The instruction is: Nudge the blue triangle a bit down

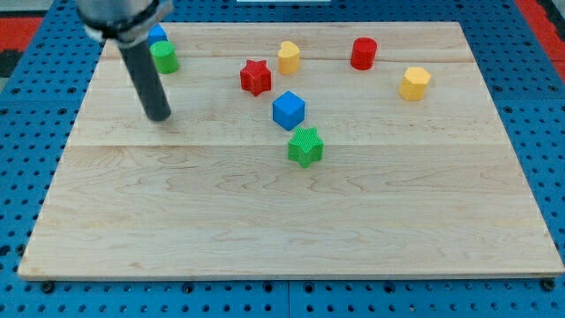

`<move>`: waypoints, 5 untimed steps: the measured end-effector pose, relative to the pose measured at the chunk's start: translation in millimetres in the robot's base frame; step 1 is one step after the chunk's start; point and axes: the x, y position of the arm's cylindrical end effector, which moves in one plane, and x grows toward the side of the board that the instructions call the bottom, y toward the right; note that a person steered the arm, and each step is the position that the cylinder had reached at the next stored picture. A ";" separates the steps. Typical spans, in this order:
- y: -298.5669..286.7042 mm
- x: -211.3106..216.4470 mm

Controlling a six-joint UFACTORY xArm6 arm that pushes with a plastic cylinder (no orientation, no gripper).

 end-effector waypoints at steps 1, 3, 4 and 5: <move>-21.5 -59.6; -11.3 -88.2; -10.4 -79.5; -34.8 -81.2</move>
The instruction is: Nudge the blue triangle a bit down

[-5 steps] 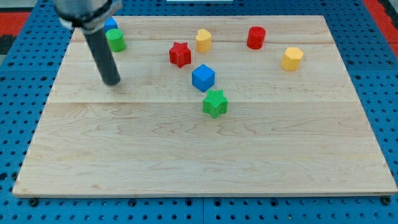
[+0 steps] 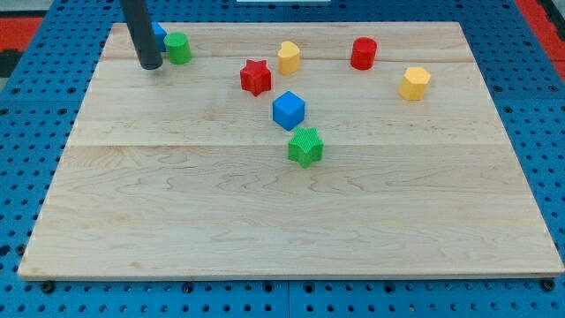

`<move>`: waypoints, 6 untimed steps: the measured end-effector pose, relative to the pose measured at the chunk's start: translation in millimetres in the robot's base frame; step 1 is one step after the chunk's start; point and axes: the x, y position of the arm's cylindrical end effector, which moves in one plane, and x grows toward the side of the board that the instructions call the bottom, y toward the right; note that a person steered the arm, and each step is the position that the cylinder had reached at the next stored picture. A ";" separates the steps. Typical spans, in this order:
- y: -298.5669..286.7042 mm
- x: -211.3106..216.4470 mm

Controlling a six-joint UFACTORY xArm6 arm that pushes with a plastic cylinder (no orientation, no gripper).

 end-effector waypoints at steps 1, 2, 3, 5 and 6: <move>-63.7 1.3; -96.7 -25.1; -81.7 -80.7; -9.9 -26.7; -2.3 13.7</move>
